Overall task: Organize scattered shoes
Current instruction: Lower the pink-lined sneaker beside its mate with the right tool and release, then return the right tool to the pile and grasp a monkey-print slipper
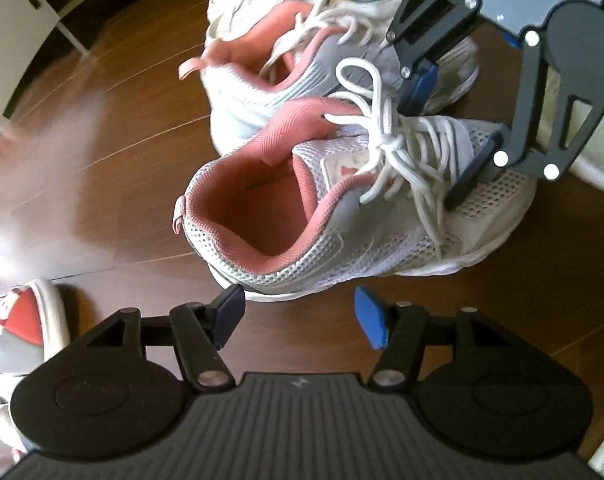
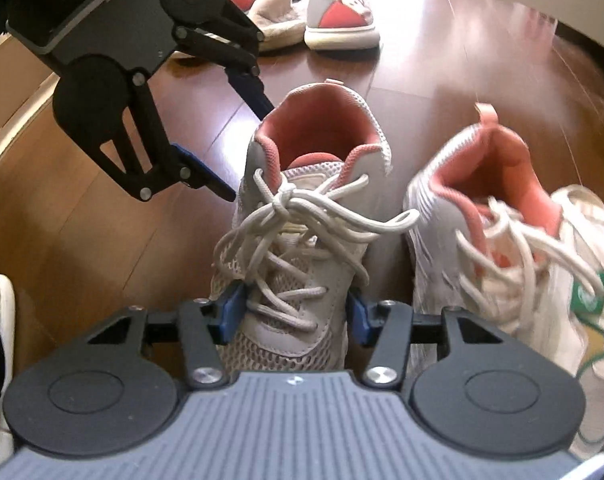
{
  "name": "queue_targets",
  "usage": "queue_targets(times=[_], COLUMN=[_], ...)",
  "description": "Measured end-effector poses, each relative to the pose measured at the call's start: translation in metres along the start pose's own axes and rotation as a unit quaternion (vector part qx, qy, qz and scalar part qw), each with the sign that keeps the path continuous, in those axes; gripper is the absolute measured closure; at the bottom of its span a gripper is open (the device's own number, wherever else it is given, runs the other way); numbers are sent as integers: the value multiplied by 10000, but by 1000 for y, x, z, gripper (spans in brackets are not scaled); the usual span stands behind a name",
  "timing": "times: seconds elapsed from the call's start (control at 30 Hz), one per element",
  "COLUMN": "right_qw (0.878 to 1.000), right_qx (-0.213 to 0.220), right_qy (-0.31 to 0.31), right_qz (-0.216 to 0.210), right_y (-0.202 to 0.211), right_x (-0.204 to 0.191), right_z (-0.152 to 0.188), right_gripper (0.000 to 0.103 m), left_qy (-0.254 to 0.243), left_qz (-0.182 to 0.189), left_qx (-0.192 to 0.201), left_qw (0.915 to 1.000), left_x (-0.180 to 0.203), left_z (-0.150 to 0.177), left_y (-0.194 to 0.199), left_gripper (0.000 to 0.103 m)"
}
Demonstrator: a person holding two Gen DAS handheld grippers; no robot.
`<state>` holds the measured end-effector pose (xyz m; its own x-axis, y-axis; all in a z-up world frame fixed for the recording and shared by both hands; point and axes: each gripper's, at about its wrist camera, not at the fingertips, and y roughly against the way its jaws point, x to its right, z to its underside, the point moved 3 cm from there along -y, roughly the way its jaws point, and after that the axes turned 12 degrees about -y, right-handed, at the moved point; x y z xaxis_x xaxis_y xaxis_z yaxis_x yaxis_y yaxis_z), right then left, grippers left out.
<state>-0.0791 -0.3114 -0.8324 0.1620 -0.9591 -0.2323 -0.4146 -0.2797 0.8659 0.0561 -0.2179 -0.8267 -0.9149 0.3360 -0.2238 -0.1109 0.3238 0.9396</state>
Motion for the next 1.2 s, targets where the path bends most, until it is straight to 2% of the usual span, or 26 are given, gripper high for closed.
queue_targets(times=[0.2, 0.43, 0.5, 0.63, 0.7, 0.73, 0.83, 0.87, 0.9, 0.97, 1.03, 1.1, 1.13, 1.2], right_qw=[9993, 9992, 9994, 9976, 9967, 9961, 9946, 9949, 9952, 9961, 9948, 9919, 9910, 9889], right_qx=[-38, -35, 14, -423, -436, -459, -596, -572, -518, -201, 17, 231, 272, 434], right_qy=[-303, -393, -344, -353, -293, -295, -467, -522, -555, -622, -701, -683, -643, -605], right_qz=[194, 23, -20, -422, -624, -693, -706, -652, -614, -589, -745, -1046, -1138, -1283], right_y=[8, 36, 46, 38, 43, 49, 79, 88, 92, 95, 94, 83, 77, 63], right_x=[8, 17, 22, 32, 39, 46, 80, 91, 100, 111, 114, 101, 94, 69], right_z=[6, 2, -1, -5, -17, -25, -55, -74, -93, -144, -182, -236, -253, -300], right_gripper=[52, 46, 43, 45, 45, 45, 45, 45, 45, 42, 32, 29, 24, 22], left_qy=[-43, 230, 455, 653, 624, 685, 1429, 1752, 2185, 2700, 3264, 3738, 3861, 4009], left_qz=[-48, 73, 148, 337, 357, 359, 260, 175, 44, -170, -469, -807, -910, -1132], left_qx=[82, 256, 308, 316, 360, 364, 97, -9, -156, -344, -597, -804, -860, -1011], left_qw=[9999, 9994, 9984, 9968, 9968, 9963, 9893, 9844, 9757, 9621, 9422, 9205, 9139, 9034], left_x=[5, -1, -2, -1, -5, -7, -28, -38, -52, -73, -97, -121, -128, -142], left_z=[-11, -8, -2, -1, 0, 3, 19, 26, 34, 42, 52, 61, 64, 70], left_y=[-3, -2, 1, -4, -1, 3, 21, 30, 43, 62, 90, 133, 148, 180], left_gripper=[40, 38, 38, 38, 37, 37, 37, 37, 37, 37, 37, 36, 35, 30])
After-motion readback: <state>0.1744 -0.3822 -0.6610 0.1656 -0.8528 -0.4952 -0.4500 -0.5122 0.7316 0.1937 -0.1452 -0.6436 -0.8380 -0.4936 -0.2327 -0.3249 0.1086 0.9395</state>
